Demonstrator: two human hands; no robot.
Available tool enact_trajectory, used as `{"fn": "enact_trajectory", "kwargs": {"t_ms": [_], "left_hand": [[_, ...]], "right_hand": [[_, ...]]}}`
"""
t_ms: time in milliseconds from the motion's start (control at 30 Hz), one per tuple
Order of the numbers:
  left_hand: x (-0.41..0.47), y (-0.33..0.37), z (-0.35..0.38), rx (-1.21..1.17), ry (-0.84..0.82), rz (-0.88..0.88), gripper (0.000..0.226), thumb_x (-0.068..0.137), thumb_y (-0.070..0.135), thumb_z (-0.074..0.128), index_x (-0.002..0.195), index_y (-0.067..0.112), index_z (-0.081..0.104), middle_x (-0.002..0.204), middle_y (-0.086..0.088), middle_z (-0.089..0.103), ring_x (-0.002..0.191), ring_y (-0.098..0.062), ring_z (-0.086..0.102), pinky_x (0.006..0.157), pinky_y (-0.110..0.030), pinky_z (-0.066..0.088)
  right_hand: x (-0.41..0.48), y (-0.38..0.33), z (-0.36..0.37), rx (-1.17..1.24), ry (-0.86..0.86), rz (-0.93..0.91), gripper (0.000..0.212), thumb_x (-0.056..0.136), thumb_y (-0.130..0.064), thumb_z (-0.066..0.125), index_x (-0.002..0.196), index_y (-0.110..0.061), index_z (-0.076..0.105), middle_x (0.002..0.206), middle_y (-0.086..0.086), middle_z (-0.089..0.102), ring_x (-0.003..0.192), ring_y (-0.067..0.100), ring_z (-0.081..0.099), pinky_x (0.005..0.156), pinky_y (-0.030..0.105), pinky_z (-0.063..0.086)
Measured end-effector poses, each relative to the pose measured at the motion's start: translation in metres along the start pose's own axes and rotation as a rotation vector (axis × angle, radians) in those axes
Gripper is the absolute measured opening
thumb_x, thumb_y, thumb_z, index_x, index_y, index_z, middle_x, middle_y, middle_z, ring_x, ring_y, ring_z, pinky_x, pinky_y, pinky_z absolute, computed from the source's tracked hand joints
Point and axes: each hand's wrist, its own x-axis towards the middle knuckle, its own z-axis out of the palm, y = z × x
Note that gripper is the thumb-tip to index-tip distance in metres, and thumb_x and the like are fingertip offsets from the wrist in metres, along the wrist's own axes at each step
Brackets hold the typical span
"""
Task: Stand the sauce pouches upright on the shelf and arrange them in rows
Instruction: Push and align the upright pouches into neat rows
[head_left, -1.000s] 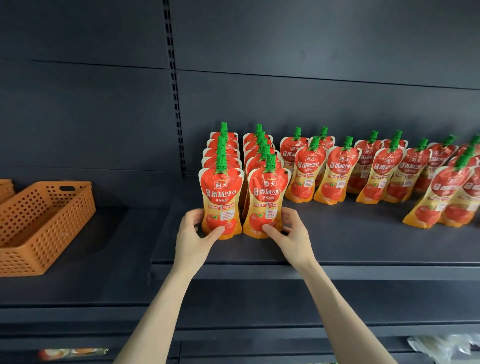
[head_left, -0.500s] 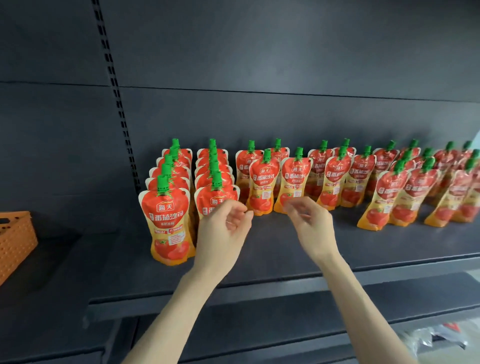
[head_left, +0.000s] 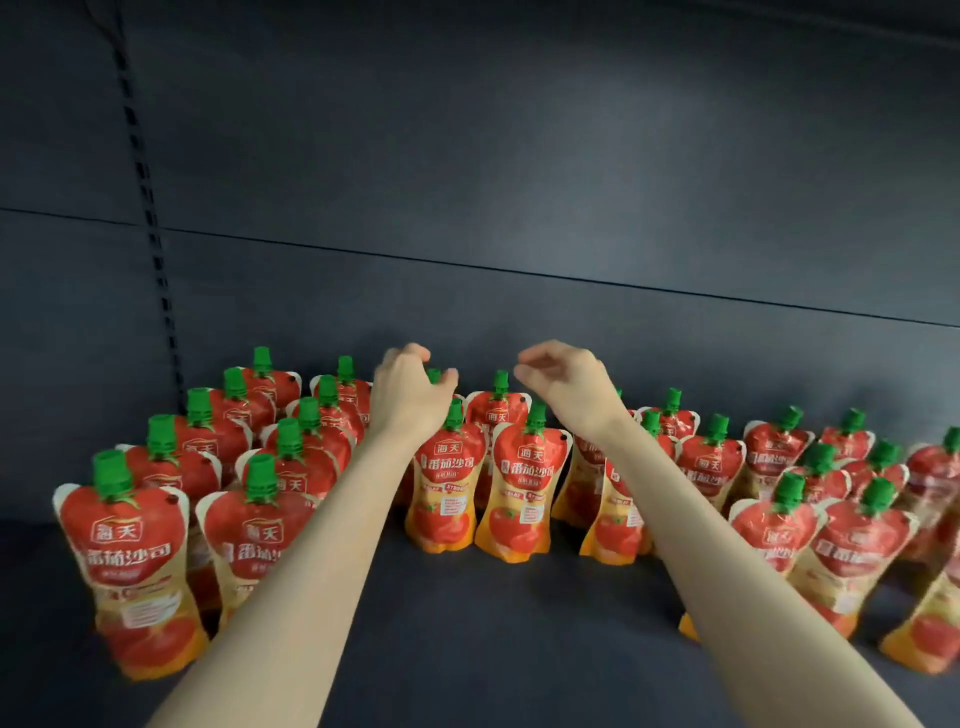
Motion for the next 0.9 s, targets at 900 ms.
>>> {"fn": "enact_trajectory", "kwargs": {"t_ms": [900], "left_hand": [[0.053, -0.011, 0.041, -0.121, -0.138, -0.096, 0.03, 0.087, 0.015, 0.064, 0.116, 0.014, 0.065, 0.122, -0.008, 0.063, 0.113, -0.018, 0.057, 0.082, -0.022, 0.041]], "right_hand": [[0.068, 0.065, 0.004, 0.003, -0.389, 0.185, 0.018, 0.089, -0.019, 0.063, 0.104, -0.012, 0.067, 0.101, 0.007, 0.071, 0.091, 0.019, 0.067, 0.088, 0.031, 0.053]]}}
